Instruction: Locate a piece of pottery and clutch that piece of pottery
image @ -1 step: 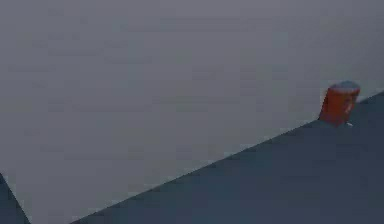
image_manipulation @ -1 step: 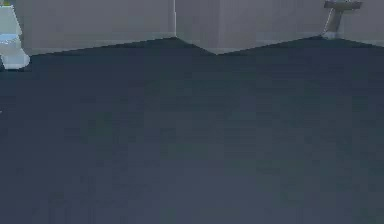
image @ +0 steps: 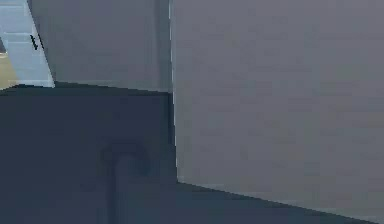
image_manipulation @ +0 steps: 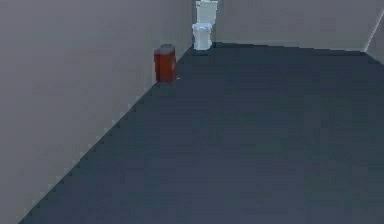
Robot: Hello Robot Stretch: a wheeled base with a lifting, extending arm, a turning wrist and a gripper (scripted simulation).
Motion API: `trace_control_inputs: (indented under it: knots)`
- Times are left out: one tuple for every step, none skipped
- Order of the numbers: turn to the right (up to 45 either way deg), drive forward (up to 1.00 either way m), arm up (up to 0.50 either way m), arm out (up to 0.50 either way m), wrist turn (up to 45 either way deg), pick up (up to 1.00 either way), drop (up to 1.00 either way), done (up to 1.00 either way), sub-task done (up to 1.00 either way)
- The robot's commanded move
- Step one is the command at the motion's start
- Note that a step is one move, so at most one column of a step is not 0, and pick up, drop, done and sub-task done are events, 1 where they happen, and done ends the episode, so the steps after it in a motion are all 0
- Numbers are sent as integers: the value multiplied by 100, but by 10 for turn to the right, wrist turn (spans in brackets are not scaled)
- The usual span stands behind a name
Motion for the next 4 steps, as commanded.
trace_control_inputs:
  knots:
    - [-270, 0, 0, 0, 0, 0, 0, 0, 0]
    - [0, 100, 0, 0, 0, 0, 0, 0, 0]
    - [0, 75, 0, 0, 0, 0, 0, 0, 0]
    - [360, 0, 0, 0, 0, 0, 0, 0, 0]
